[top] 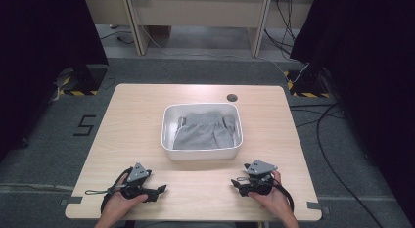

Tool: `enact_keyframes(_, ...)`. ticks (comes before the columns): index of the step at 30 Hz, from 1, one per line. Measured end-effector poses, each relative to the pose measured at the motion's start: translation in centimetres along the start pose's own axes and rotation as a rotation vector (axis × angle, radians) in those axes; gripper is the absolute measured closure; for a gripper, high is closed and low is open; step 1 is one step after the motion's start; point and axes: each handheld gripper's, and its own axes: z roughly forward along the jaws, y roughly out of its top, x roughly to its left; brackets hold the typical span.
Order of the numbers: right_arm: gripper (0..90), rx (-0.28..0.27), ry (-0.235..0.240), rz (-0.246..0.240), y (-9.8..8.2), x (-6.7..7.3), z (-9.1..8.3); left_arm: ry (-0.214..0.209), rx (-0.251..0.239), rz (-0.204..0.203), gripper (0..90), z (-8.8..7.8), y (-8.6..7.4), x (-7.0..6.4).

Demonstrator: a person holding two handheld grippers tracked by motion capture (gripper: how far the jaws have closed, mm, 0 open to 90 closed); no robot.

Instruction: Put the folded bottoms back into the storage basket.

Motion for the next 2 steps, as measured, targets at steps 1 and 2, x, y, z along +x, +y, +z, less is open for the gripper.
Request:
enact_keyframes(1, 23.2, 0.007, -0.002, 0.003, -0.05, 0.00, 0.07, 0.006, 0.007, 0.015, 14.5, 0.00, -0.01, -0.03)
enact_keyframes(2, 23.1, 0.012, -0.003, 0.006, -0.08, -0.01, 0.12, 0.013, 0.011, 0.031, 14.4, 0.04, -0.01, -0.15)
